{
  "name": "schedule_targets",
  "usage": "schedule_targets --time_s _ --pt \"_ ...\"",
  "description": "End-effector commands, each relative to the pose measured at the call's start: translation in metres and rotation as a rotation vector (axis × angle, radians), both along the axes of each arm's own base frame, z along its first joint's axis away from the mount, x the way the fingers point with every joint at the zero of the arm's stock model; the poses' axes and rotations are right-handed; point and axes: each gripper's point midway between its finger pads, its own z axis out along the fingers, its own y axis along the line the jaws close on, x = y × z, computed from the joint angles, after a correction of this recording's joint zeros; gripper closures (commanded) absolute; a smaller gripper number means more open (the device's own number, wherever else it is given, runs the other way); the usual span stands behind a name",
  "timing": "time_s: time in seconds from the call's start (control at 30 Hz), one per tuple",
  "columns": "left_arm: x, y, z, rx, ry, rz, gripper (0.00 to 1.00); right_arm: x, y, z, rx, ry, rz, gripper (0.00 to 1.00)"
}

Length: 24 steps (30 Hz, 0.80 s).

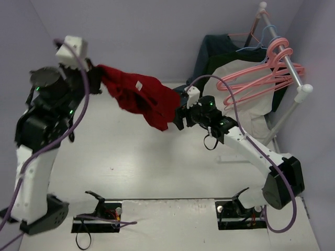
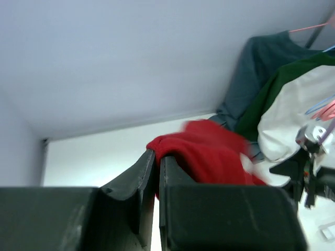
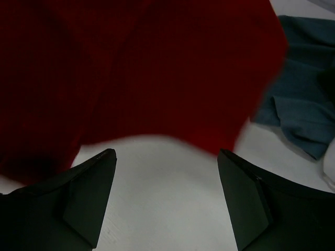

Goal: Place the t-shirt on the hanger

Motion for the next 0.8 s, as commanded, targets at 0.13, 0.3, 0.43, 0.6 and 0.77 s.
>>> schedule_targets --time_s 0.13,0.3,0.43,0.6,0.77 --pt "0.031 0.008 -0.176 0.092 0.389 0.095 1.0 0.018 0.054 -0.025 -0.004 -0.009 0.131 0.12" --pt "0.038 -0.003 -0.268 0.073 0.547 0.08 1.0 0.009 0.057 -0.066 -0.048 0.061 0.149 0.1" --pt "0.043 0.005 -0.318 0.073 0.631 0.124 1.0 -0.017 0.061 -0.071 -0.096 0.034 0.184 0.12" --pt "0.057 0.034 -0.341 0.016 0.701 0.204 1.0 -0.055 0.079 -0.062 -0.099 -0.004 0.281 0.17" --pt "0.062 0.044 -0.349 -0.009 0.729 0.215 1.0 -0.072 0.103 -0.06 -0.108 -0.023 0.356 0.32"
